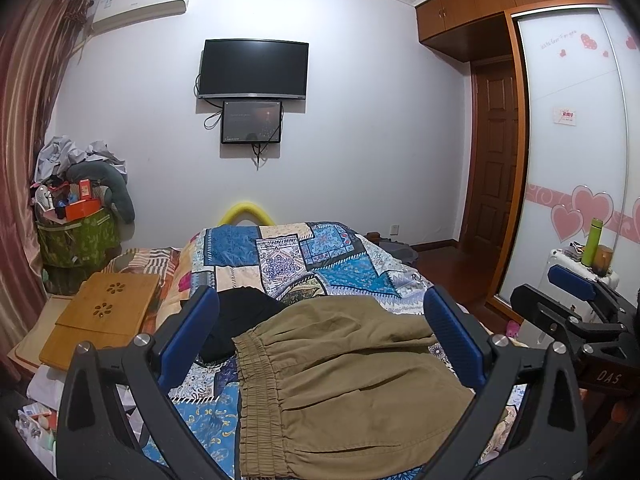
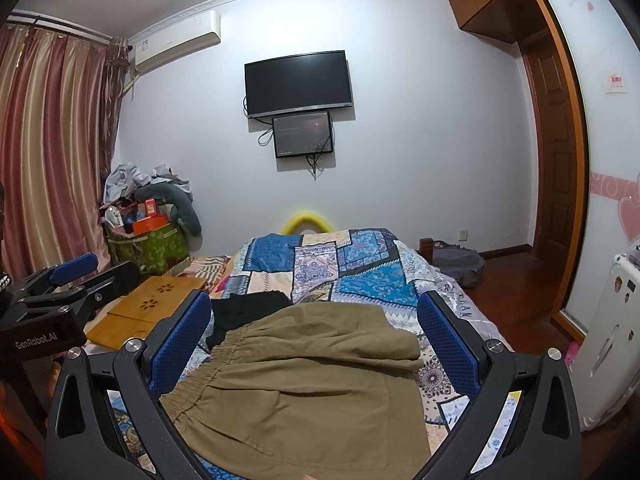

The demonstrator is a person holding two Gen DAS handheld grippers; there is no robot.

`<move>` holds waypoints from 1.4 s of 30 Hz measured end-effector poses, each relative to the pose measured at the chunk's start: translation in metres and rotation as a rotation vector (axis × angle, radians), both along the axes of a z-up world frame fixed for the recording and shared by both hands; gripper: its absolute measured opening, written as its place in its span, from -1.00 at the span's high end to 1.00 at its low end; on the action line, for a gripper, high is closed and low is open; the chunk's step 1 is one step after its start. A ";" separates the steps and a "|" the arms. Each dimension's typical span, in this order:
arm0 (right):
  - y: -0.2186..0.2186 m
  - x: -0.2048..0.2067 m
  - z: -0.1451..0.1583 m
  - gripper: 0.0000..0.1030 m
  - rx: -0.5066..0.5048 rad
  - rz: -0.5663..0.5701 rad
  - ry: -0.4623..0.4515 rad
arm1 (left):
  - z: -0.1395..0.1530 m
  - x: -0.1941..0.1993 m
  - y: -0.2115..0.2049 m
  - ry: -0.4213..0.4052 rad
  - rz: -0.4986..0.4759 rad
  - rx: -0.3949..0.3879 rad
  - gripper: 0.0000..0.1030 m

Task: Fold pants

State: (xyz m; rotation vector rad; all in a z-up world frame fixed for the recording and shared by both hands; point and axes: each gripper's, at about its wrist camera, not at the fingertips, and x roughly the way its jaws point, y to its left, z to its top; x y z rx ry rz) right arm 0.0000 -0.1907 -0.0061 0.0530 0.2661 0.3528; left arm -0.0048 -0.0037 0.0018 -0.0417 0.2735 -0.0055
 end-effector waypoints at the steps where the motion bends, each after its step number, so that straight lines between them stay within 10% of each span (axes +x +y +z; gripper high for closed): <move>1: 0.000 0.000 0.000 -0.99 0.000 0.000 0.000 | 0.000 0.000 0.000 0.000 0.000 0.000 -1.00; 42: 0.003 0.004 -0.003 -0.99 0.010 0.005 0.000 | -0.004 0.003 0.002 0.012 0.005 -0.002 -1.00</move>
